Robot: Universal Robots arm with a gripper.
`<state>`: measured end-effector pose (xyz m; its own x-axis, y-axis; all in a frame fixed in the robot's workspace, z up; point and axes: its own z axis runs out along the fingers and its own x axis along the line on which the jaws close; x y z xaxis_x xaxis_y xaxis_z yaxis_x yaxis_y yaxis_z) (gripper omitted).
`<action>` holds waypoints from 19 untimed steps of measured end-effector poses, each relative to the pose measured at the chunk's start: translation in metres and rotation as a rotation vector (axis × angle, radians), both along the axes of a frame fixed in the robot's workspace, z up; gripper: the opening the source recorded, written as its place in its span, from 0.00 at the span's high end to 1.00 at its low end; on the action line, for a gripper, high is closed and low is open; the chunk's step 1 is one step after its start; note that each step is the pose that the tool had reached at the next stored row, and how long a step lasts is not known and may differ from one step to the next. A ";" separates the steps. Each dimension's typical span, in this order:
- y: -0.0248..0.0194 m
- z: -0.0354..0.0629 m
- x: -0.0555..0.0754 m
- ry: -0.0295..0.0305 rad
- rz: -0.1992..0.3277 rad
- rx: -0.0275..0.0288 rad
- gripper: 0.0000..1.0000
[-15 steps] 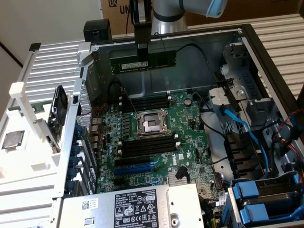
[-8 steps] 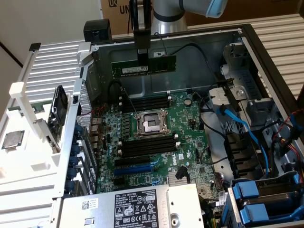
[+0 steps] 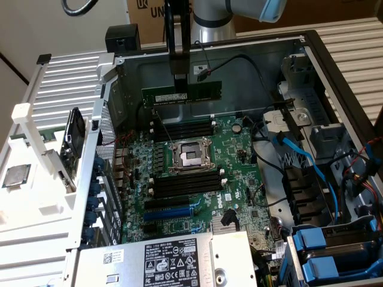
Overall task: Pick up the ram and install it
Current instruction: 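Press down the ram until it locks into place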
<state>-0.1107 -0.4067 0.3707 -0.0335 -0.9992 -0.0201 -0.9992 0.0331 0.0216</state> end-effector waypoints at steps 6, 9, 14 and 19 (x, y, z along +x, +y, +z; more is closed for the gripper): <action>0.0000 -0.0123 -0.002 -0.0038 0.000 0.0002 0.88; -0.0001 -0.0232 -0.002 -0.0038 0.000 0.0002 0.88; -0.0095 -0.0360 -0.002 -0.0039 0.000 0.0003 0.88; -0.0097 -0.0451 -0.002 -0.0040 0.000 0.0001 0.88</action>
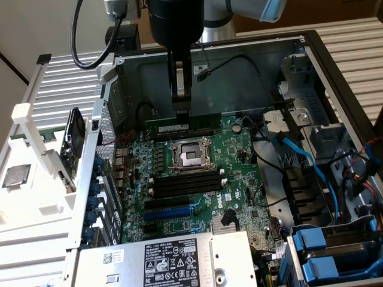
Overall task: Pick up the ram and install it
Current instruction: 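Press down the ram until it locks into place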
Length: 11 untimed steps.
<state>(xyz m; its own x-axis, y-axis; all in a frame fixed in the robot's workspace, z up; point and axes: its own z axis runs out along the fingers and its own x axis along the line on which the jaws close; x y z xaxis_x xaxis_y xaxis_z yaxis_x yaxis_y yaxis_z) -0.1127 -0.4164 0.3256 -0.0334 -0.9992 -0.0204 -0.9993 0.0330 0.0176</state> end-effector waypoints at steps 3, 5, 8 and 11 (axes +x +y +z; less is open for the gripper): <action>0.0000 -0.0054 0.000 0.0000 0.000 0.0000 0.88; -0.0001 -0.0127 0.000 0.0000 0.000 0.0000 0.88; -0.0014 -0.0191 0.000 -0.0004 0.000 -0.0001 0.88; -0.0030 -0.0197 0.000 -0.0004 0.000 -0.0001 0.88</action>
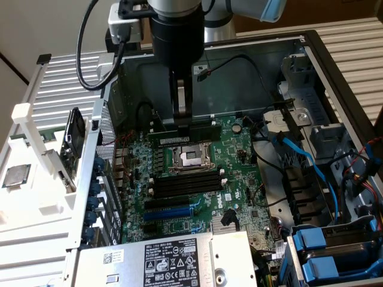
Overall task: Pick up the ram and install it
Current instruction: 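Press down the ram until it locks into place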
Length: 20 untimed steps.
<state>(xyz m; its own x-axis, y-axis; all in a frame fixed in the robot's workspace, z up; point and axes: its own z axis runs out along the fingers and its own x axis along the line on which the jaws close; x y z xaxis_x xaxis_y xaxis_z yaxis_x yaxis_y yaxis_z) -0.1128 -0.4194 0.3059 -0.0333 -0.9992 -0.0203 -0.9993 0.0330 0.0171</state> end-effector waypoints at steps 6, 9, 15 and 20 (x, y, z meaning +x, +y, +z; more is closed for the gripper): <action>-0.0072 -0.0097 -0.001 -0.0003 0.000 0.0021 0.88; -0.0093 -0.0187 -0.003 -0.0004 0.000 0.0020 0.88; -0.0096 -0.0290 -0.003 -0.0003 0.017 0.0021 0.88; -0.0117 -0.0330 0.000 -0.0002 0.039 0.0020 0.88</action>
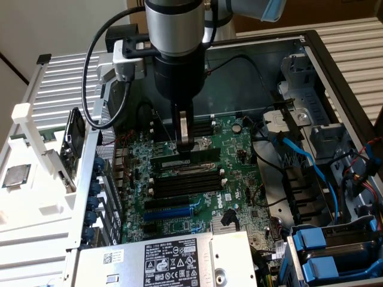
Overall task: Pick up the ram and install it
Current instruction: 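Press down the ram until it locks into place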
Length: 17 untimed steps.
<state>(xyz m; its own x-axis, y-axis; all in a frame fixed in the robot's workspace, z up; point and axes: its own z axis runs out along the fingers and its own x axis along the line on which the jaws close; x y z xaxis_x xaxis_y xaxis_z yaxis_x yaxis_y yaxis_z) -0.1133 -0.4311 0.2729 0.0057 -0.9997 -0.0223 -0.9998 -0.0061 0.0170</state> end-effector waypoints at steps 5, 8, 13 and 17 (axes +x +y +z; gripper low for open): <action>-0.0027 -0.0092 0.001 -0.0002 0.000 0.0005 0.88; -0.0036 -0.0136 0.001 -0.0001 0.000 0.0004 0.88; -0.0052 -0.0191 0.001 -0.0002 0.000 0.0004 0.88; -0.0052 -0.0219 0.001 -0.0001 0.000 0.0005 0.88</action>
